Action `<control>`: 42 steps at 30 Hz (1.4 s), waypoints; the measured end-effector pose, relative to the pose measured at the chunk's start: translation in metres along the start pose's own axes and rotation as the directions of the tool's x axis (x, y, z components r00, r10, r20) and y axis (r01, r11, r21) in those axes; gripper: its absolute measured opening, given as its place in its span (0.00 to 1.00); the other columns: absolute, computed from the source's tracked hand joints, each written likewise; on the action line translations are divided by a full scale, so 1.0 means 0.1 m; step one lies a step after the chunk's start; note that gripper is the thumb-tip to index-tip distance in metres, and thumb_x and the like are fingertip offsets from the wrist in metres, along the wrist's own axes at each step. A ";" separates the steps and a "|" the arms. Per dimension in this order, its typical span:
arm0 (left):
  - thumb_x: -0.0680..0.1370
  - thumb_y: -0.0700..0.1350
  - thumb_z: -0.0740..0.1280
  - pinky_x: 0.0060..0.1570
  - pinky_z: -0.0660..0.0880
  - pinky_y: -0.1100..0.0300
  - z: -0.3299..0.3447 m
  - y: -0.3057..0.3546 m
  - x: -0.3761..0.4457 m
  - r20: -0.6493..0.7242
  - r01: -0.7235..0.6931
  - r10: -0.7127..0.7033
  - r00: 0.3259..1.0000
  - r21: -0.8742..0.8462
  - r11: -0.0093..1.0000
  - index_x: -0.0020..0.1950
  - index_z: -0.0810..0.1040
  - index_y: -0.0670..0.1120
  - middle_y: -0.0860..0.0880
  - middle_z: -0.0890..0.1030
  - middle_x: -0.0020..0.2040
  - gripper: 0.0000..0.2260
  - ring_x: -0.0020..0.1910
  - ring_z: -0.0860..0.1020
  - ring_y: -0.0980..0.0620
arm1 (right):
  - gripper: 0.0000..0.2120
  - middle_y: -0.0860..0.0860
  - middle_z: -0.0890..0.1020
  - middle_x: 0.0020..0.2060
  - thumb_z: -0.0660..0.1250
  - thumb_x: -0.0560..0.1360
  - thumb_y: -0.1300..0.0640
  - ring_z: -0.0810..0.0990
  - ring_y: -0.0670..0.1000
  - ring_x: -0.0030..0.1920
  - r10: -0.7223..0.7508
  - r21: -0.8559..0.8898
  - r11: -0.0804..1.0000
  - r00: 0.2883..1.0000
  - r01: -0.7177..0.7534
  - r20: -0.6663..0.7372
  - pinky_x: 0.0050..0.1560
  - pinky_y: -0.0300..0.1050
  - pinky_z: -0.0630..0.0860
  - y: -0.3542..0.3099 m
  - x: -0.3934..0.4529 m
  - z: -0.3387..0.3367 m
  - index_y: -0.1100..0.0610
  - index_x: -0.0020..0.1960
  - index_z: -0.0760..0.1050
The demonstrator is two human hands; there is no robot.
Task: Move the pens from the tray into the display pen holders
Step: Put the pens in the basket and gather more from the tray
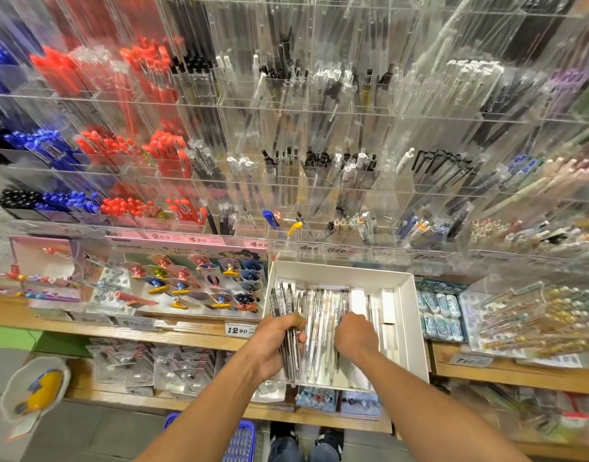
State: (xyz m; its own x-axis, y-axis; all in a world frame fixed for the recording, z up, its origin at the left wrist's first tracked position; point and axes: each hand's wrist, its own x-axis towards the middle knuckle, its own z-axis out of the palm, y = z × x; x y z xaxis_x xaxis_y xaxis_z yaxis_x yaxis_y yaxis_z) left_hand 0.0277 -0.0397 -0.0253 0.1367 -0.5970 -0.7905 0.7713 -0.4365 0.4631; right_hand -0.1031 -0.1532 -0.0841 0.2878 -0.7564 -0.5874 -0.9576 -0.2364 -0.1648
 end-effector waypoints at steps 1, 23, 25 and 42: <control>0.76 0.32 0.65 0.26 0.75 0.59 0.00 0.00 0.00 0.002 -0.004 0.004 1.000 -0.004 1.000 0.48 0.75 0.36 0.44 0.76 0.32 0.02 0.27 0.76 0.51 | 0.12 0.48 0.76 0.32 0.63 0.77 0.63 0.73 0.45 0.30 0.013 0.020 1.000 1.000 -0.013 0.004 0.24 0.37 0.64 -0.01 0.01 0.00 0.55 0.35 0.69; 0.77 0.34 0.67 0.25 0.75 0.57 -0.05 -0.05 0.07 -0.084 0.003 0.000 0.996 0.034 0.999 0.67 0.69 0.32 0.44 0.78 0.32 0.20 0.28 0.76 0.50 | 0.05 0.49 0.77 0.36 0.65 0.78 0.57 0.79 0.50 0.38 -0.031 -0.086 0.996 0.995 0.039 0.100 0.36 0.41 0.75 -0.01 -0.02 0.03 0.56 0.44 0.75; 0.77 0.34 0.67 0.25 0.75 0.57 -0.05 -0.07 0.08 -0.099 0.009 -0.004 0.995 0.045 0.999 0.67 0.68 0.32 0.44 0.78 0.32 0.20 0.27 0.76 0.50 | 0.04 0.48 0.76 0.34 0.66 0.77 0.60 0.78 0.49 0.36 -0.003 -0.083 0.996 0.993 0.013 0.116 0.34 0.41 0.74 -0.05 -0.04 0.07 0.56 0.43 0.74; 0.64 0.44 0.81 0.47 0.80 0.43 0.05 -0.05 -0.03 -0.071 -0.054 0.058 0.996 0.048 0.997 0.77 0.57 0.34 0.30 0.78 0.61 0.49 0.55 0.80 0.33 | 0.08 0.51 0.83 0.32 0.71 0.75 0.52 0.78 0.47 0.29 -0.496 0.783 0.581 0.859 0.221 0.125 0.32 0.39 0.76 -0.11 -0.57 -0.28 0.54 0.46 0.75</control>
State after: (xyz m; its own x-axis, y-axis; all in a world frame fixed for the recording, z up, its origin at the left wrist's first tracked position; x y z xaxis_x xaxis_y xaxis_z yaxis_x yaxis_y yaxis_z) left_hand 0.0198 -0.0393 -0.0233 0.2247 -0.5719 -0.7890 0.7322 -0.4351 0.5239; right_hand -0.1083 -0.1246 -0.0273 0.7202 -0.4567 -0.5222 -0.5040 0.1729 -0.8462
